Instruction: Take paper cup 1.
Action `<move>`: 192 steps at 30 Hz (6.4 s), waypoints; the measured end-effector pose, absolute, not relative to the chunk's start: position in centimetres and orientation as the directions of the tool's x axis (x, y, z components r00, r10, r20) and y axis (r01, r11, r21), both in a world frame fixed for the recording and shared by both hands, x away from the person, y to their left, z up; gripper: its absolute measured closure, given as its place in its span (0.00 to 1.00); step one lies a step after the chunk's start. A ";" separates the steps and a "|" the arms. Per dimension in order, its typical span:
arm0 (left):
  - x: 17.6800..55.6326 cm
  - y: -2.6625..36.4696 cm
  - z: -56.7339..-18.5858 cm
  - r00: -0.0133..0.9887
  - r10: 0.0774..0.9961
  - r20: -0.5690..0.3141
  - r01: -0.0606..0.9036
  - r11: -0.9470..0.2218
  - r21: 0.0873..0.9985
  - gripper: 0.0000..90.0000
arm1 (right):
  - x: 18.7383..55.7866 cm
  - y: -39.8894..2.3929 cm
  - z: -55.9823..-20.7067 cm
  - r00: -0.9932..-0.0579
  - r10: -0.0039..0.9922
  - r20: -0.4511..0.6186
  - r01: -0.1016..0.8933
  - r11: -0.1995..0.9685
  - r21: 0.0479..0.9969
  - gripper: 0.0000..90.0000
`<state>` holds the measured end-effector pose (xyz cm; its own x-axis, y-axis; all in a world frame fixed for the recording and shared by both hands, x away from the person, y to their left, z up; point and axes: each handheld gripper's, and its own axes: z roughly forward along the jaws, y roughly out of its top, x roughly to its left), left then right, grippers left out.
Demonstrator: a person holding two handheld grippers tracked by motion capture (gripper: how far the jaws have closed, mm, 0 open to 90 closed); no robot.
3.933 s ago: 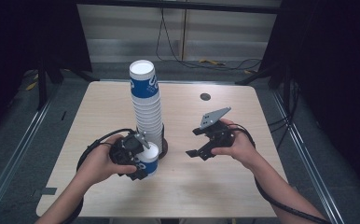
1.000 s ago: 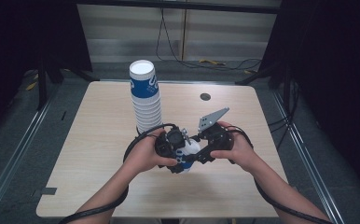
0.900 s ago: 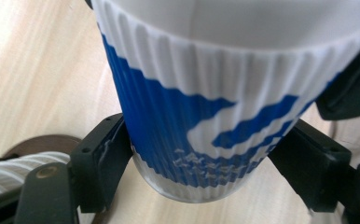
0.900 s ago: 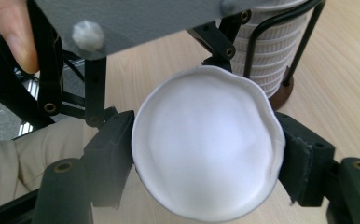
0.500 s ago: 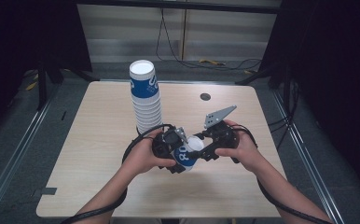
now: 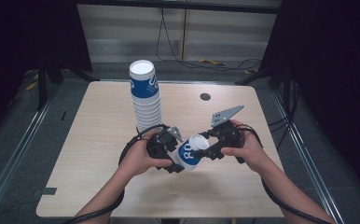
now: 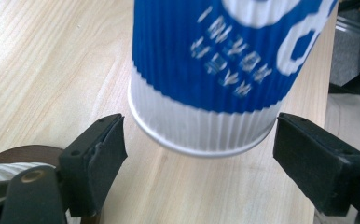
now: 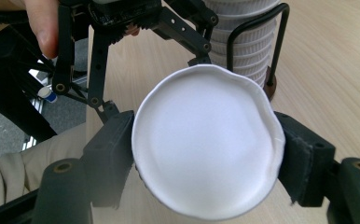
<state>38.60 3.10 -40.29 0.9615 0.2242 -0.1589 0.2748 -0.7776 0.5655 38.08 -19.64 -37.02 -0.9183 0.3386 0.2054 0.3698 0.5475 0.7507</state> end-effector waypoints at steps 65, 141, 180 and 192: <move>38.2 1.5 -42.4 0.958 0.224 -0.176 0.284 -0.688 0.668 0.17 | 38.0 -20.8 -36.8 -0.916 0.340 0.212 0.371 0.519 0.770 0.30; 38.4 1.5 -40.9 0.979 0.201 -0.028 0.172 -0.744 0.645 0.17 | 37.8 -21.7 -37.4 -0.919 0.333 0.212 0.373 0.559 0.741 0.31; 38.9 1.6 -40.5 0.974 0.222 -0.034 0.194 -0.757 0.624 0.11 | 37.5 -22.1 -37.3 -0.916 0.341 0.210 0.376 0.552 0.744 0.31; 38.9 1.0 -40.9 0.987 0.163 -0.013 0.136 -0.776 0.615 0.08 | 37.8 -21.3 -37.7 -0.917 0.328 0.228 0.384 0.567 0.729 0.31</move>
